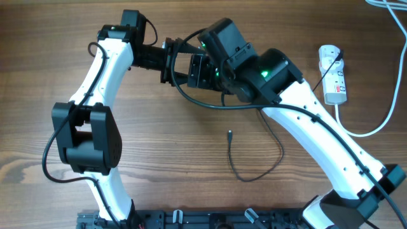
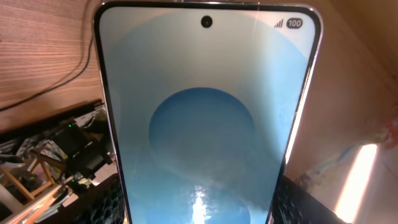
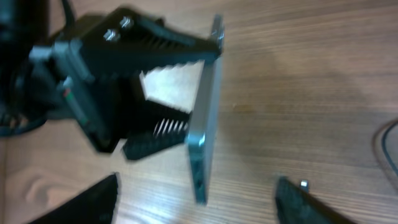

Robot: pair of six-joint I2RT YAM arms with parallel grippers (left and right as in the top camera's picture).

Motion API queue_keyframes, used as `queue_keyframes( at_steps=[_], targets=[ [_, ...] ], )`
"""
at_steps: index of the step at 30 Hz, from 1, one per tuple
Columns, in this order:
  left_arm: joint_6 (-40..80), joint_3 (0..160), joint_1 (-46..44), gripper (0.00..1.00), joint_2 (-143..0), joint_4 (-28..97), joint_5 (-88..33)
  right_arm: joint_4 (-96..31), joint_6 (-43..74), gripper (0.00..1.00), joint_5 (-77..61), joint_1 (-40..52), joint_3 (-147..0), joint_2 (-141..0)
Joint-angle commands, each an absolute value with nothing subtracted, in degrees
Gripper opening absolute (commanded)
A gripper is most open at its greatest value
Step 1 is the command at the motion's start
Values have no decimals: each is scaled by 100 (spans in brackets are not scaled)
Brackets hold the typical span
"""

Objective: Plug charger to phone and switch on socket

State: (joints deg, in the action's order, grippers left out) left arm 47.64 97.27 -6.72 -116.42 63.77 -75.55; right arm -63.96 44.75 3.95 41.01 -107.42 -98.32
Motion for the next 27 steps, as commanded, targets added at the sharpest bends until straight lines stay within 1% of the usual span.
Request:
queue_keyframes(
  at_steps=[1, 3, 9, 15, 17, 18, 20, 25, 26, 27],
  targets=[
    [4849, 9850, -663, 52, -11668, 6361, -8272, -6351, 5072, 73, 1118, 4150, -10818, -9924],
    [4851, 9850, -663, 52, -11668, 6359, -8283, -6263, 5074, 73, 1116, 4180, -10790, -9944],
    [4893, 9850, -663, 52, -11668, 6361, -8274, -5854, 4066, 73, 1221, 4381, -10790, -10173],
    [4895, 9850, -663, 52, -11668, 6364, -8173, -5907, 3911, 73, 1678, 4462, -10787, -10202],
    [4978, 9850, -663, 52, -11668, 6361, -8176, -5924, 3918, 70, 1737, 4462, -10787, -10202],
    [5011, 9850, -663, 53, -11668, 6361, -8180, -5929, 3918, 62, 1728, 4462, -10790, -10202],
    [5043, 9850, -663, 53, -11668, 6364, -8180, -5940, 3916, 53, 1710, 4462, -10787, -10202],
    [5046, 9850, -663, 53, -11668, 6410, -8289, -5942, 3916, 53, 1686, 4462, -10787, -10202],
    [5048, 9850, -663, 52, -11668, 6407, -8331, -5942, 3913, 51, 1688, 4466, -10787, -10204],
    [5065, 9850, -663, 52, -11668, 6405, -8331, -5942, 3922, 47, 1715, 4466, -10787, -10204]
  ],
)
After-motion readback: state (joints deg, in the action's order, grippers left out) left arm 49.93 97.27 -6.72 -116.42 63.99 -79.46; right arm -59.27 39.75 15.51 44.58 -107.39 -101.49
